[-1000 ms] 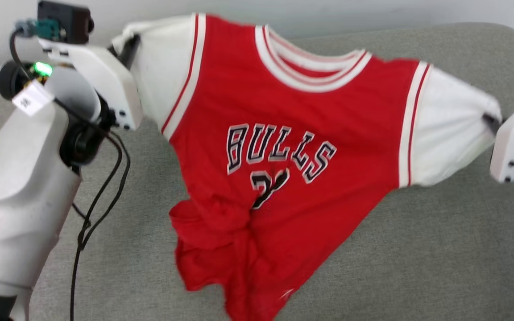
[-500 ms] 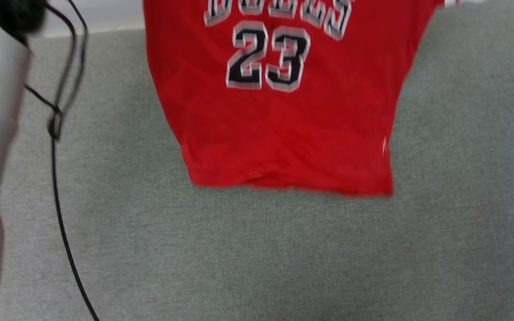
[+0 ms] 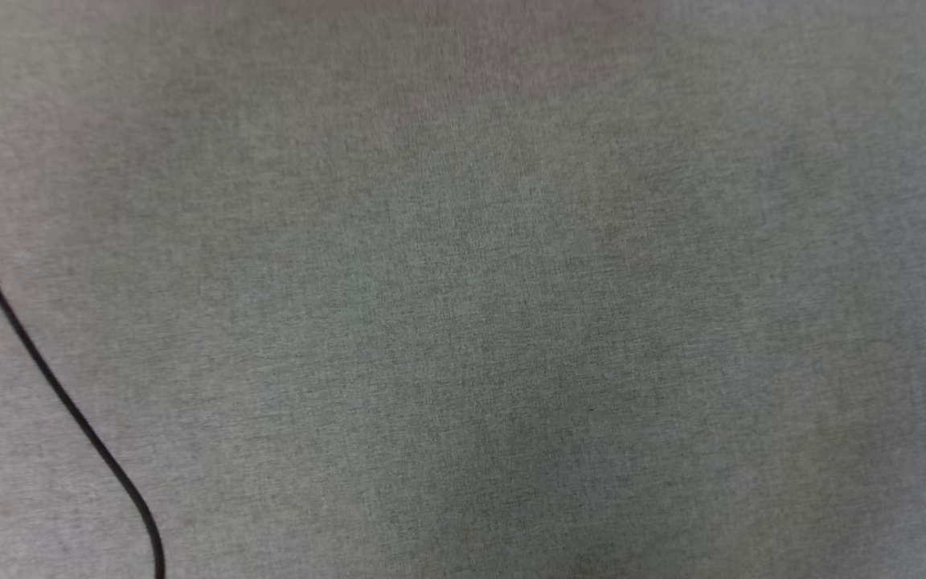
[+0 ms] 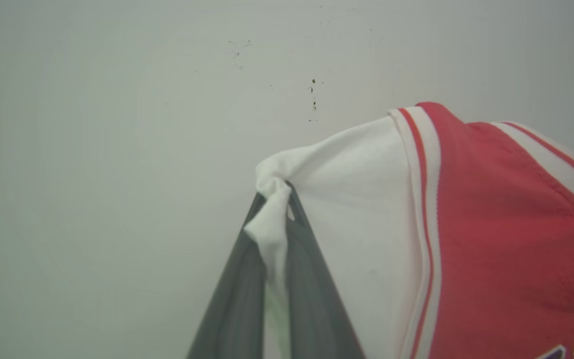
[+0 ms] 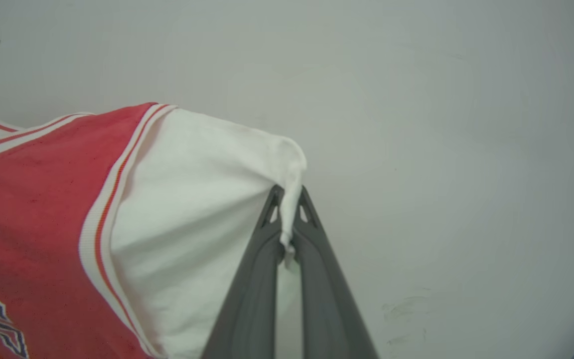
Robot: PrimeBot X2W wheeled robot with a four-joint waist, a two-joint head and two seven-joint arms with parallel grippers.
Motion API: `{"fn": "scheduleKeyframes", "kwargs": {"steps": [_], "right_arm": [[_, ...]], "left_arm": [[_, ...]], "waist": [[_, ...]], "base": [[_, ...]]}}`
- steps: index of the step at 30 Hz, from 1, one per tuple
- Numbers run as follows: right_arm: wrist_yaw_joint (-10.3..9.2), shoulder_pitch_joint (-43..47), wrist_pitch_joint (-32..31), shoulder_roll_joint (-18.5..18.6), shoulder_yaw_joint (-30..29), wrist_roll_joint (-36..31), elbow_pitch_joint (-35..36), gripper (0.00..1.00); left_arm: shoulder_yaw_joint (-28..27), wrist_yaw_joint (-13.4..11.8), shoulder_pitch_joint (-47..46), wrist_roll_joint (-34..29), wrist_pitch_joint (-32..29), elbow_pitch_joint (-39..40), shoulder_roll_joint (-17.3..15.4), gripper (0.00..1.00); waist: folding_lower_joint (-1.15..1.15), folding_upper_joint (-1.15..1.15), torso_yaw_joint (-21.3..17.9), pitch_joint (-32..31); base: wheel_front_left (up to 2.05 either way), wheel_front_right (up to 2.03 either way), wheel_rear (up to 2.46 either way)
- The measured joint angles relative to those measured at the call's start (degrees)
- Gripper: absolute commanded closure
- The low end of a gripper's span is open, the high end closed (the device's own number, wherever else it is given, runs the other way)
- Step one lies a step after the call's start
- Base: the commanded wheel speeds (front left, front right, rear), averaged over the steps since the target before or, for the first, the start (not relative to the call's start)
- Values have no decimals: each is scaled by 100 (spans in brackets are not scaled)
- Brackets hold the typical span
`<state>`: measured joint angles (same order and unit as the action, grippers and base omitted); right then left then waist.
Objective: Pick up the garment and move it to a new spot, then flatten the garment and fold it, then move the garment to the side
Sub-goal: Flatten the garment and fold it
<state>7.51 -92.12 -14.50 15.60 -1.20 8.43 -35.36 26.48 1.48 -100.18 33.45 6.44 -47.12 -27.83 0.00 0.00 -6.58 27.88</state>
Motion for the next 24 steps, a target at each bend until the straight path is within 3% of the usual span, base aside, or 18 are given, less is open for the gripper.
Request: {"fn": "scheduleKeyframes", "kwargs": {"steps": [12,24], "right_arm": [[0,19,558,-396,613,345,-660,100],[0,1957,1124,-300,1324,1371,-673,100]], "left_arm": [[-51,398,19,230,381,-808,-71,100],[69,593,2039,978,730,-838,73,100]], "waist": [[0,0,-4,746],[0,0,188,483]], "base": [[0,0,0],[0,0,0]]}}
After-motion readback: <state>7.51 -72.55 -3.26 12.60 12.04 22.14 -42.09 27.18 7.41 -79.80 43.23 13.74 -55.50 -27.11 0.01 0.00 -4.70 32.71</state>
